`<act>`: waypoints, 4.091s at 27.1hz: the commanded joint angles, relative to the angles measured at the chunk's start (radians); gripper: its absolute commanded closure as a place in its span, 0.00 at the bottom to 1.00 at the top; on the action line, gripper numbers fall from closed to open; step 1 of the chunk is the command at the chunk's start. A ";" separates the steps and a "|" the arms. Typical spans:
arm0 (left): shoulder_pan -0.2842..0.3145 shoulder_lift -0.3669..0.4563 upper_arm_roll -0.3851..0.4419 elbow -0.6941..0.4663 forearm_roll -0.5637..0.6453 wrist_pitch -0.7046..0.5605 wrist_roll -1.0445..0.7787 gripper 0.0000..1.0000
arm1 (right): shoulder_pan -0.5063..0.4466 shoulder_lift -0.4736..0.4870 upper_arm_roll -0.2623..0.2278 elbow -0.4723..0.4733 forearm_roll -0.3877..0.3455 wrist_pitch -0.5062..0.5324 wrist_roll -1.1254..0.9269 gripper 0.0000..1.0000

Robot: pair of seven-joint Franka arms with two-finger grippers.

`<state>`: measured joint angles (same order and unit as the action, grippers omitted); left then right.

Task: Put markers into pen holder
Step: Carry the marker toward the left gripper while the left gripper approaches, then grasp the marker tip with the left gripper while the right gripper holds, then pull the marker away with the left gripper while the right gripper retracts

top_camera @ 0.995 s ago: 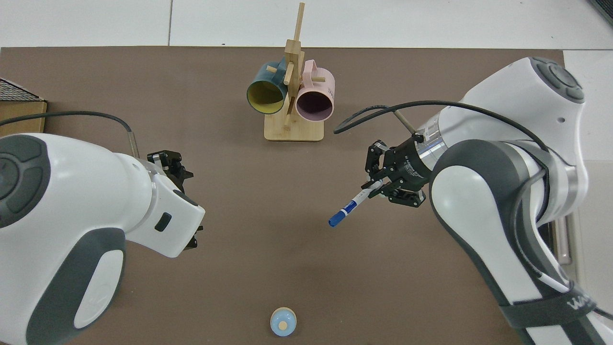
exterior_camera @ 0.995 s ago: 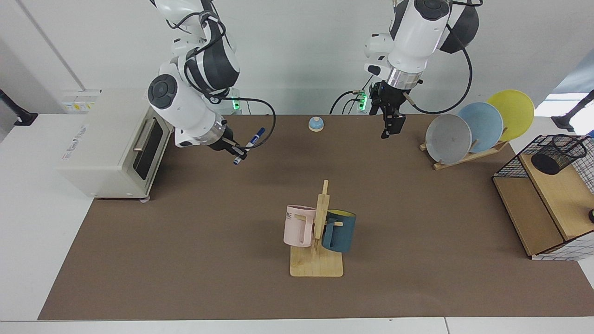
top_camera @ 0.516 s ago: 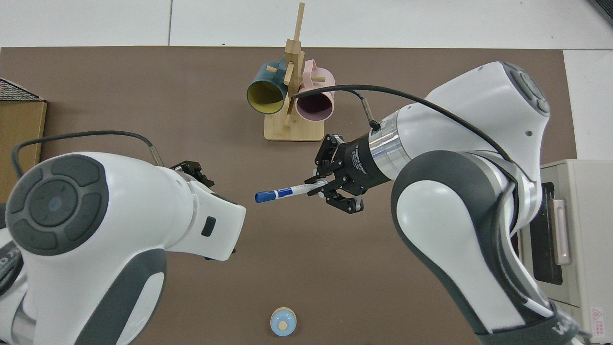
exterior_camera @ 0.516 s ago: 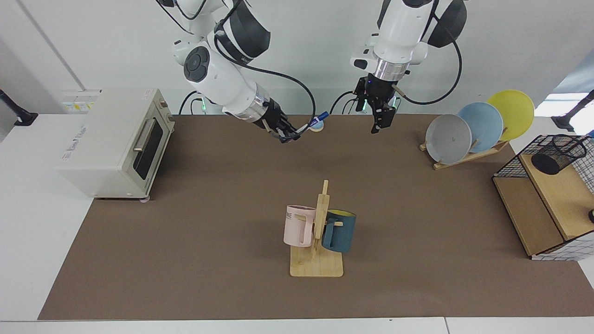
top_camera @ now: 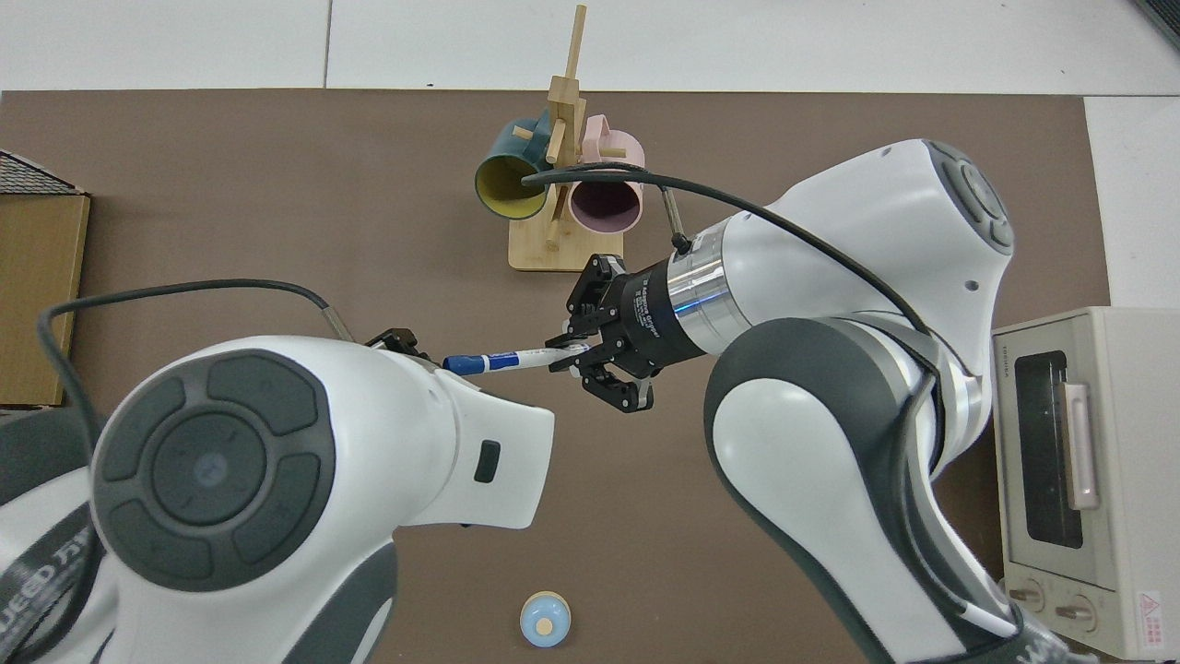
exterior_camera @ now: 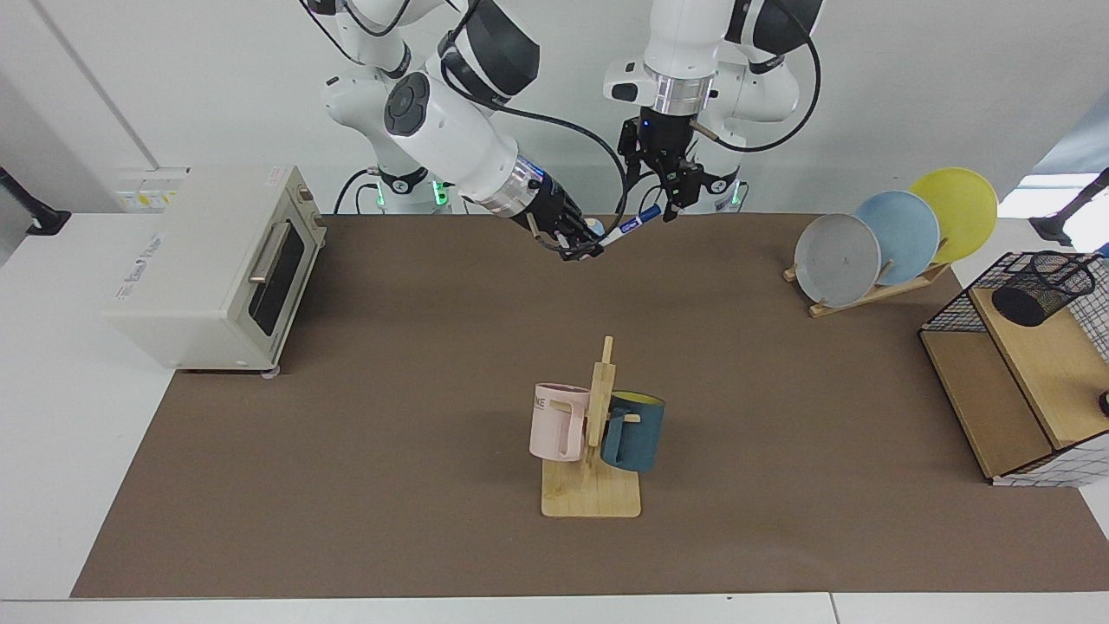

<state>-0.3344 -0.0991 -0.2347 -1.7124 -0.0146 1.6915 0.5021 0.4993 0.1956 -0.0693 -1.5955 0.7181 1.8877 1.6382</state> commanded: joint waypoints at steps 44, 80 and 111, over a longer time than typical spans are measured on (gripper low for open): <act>0.000 0.070 -0.025 0.011 0.007 0.074 0.283 0.53 | -0.015 -0.045 -0.007 -0.049 -0.071 -0.118 -0.261 1.00; -0.002 0.068 -0.028 0.076 0.008 0.048 0.285 0.78 | -0.013 -0.047 -0.007 -0.050 -0.072 -0.114 -0.265 1.00; 0.024 0.058 -0.015 0.083 0.013 0.010 0.325 1.00 | -0.012 -0.047 -0.009 -0.055 -0.072 -0.119 -0.262 0.85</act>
<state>-0.3362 -0.0385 -0.2742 -1.6462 -0.0238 1.7232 0.7920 0.4932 0.1690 -0.0832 -1.6199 0.6632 1.8101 1.4126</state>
